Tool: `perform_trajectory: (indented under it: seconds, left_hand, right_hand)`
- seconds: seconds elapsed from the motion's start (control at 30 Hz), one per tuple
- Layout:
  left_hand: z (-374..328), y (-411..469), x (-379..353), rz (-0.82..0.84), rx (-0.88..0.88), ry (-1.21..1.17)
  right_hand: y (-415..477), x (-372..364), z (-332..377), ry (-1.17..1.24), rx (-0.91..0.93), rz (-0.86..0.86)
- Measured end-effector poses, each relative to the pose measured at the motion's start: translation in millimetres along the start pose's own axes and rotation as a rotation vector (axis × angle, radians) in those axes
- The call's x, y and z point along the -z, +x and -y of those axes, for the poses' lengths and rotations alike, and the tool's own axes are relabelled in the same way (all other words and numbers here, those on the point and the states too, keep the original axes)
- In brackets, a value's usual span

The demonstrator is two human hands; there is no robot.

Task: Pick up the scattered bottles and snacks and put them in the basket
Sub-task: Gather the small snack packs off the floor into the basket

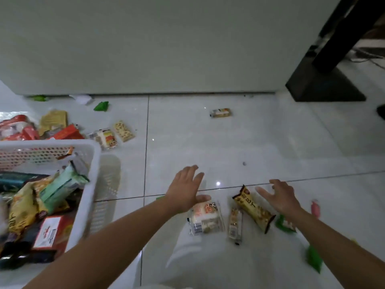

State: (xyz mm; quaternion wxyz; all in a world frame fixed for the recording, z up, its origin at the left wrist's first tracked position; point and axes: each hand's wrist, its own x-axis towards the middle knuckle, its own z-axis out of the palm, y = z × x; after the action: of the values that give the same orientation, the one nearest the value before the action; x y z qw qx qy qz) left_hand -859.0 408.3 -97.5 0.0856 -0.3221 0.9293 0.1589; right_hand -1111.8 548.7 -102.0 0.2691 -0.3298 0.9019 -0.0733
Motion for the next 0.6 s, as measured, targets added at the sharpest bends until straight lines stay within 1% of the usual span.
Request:
perform_trajectory:
  seconds: [0.07, 0.17, 0.23, 0.33, 0.4, 0.5, 0.6]
  left_hand:
    - [-14, 3, -22, 0.115, -0.075, 0.053]
    - [-26, 2, -48, 0.179, -0.102, 0.087]
    - [-27, 3, -54, 0.205, -0.086, 0.087]
    - [-26, 10, -56, 0.233, -0.021, 0.049]
    - [-25, 16, -55, 0.284, 0.017, 0.016]
    - [-18, 22, -53, 0.323, 0.116, -0.161]
    - [-5, 29, -39, 0.334, 0.253, -0.424]
  right_hand:
    - [-16, -10, -20, -0.028, -0.020, 0.012]
    - [-31, -21, -27, -0.102, 0.083, 0.081]
    - [-34, -28, -24, -0.153, 0.128, 0.088]
    - [-33, -39, -17, -0.206, 0.116, 0.079]
    - [-25, -45, -14, -0.275, 0.119, 0.067]
    - [-14, -51, -8, -0.319, 0.128, 0.082]
    - [-4, -52, 1, -0.239, 0.142, 0.120]
